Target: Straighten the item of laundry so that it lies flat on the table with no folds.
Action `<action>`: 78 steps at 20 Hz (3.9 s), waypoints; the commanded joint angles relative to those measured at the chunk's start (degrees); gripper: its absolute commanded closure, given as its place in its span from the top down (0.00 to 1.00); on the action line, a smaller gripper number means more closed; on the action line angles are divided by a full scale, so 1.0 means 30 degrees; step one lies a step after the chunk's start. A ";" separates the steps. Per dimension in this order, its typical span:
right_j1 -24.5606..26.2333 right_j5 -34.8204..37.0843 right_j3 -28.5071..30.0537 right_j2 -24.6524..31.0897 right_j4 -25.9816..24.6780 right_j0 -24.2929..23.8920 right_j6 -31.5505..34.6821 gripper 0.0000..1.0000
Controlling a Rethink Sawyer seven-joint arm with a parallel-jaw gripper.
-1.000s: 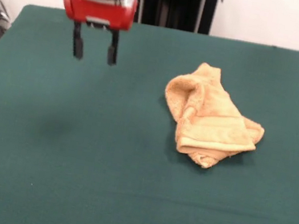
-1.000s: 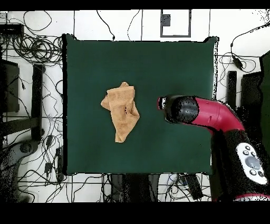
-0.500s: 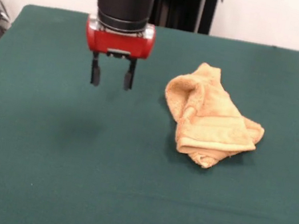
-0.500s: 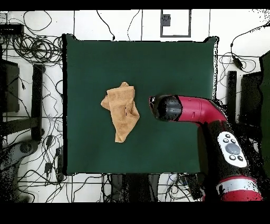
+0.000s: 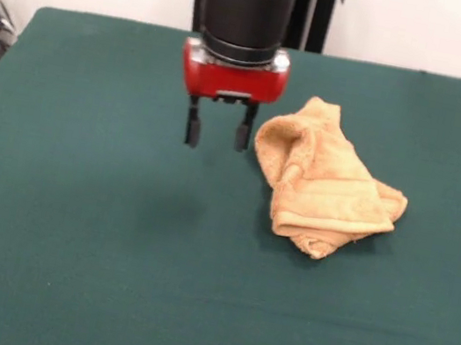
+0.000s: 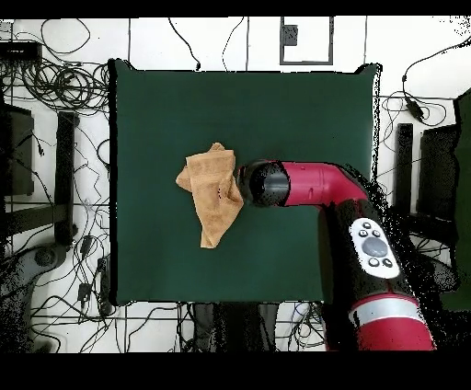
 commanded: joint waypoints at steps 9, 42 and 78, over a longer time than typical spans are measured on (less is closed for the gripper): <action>0.1459 -0.0510 -0.0617 0.1335 0.1751 0.1684 0.2615 1.00; 0.2262 0.1984 -0.1723 0.3079 0.5736 0.1416 0.1913 1.00; 0.4720 -0.0224 -0.3126 0.3261 0.4503 0.0750 -0.0438 1.00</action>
